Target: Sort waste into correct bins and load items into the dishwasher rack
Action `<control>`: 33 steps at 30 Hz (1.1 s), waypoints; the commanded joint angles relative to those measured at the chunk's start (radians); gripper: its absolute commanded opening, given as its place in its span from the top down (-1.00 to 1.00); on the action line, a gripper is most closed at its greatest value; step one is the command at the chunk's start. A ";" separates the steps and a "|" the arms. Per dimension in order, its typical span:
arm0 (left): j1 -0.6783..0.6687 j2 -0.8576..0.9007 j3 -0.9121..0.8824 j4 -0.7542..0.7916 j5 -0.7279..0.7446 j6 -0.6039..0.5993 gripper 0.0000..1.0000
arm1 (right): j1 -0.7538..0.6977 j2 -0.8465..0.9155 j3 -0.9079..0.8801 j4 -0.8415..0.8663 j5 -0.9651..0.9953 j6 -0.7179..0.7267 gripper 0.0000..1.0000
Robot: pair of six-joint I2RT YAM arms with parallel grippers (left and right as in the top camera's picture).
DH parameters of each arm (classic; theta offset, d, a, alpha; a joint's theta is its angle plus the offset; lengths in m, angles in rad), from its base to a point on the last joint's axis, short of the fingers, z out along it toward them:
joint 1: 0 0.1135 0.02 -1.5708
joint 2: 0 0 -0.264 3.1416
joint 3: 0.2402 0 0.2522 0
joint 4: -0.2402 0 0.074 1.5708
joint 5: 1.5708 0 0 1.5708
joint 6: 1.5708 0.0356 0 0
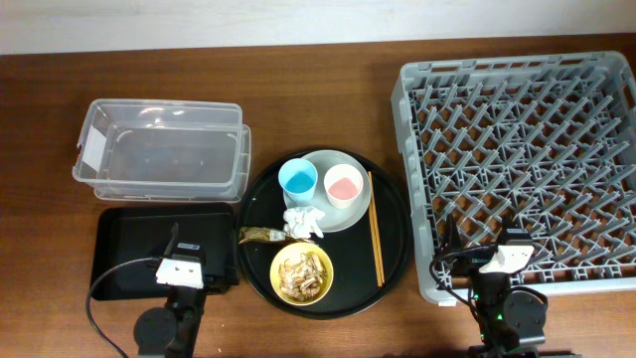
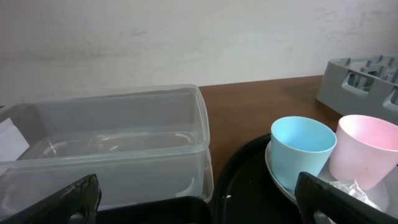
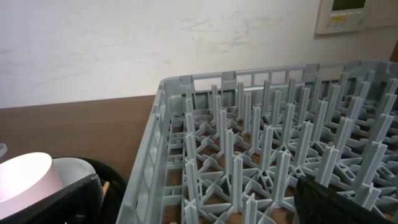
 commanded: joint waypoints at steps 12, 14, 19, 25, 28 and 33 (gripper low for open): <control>0.006 -0.008 -0.007 0.001 -0.010 0.016 -0.98 | -0.007 -0.004 -0.005 -0.007 -0.002 -0.004 -0.98; 0.006 -0.008 -0.007 0.001 -0.010 0.016 -0.98 | -0.007 -0.004 -0.005 -0.007 -0.002 -0.004 -0.97; 0.006 -0.008 -0.007 0.001 -0.010 0.016 -0.98 | -0.007 -0.004 -0.005 -0.007 -0.002 -0.005 -0.97; 0.006 -0.008 -0.007 0.008 -0.010 0.016 -0.98 | -0.007 -0.004 -0.005 -0.007 -0.002 -0.005 -0.97; 0.006 -0.008 -0.003 0.084 0.039 0.015 -0.99 | -0.007 -0.004 -0.005 -0.007 -0.002 -0.005 -0.97; 0.006 -0.003 0.200 -0.054 0.085 0.008 -0.98 | -0.007 -0.004 -0.005 -0.007 -0.002 -0.005 -0.97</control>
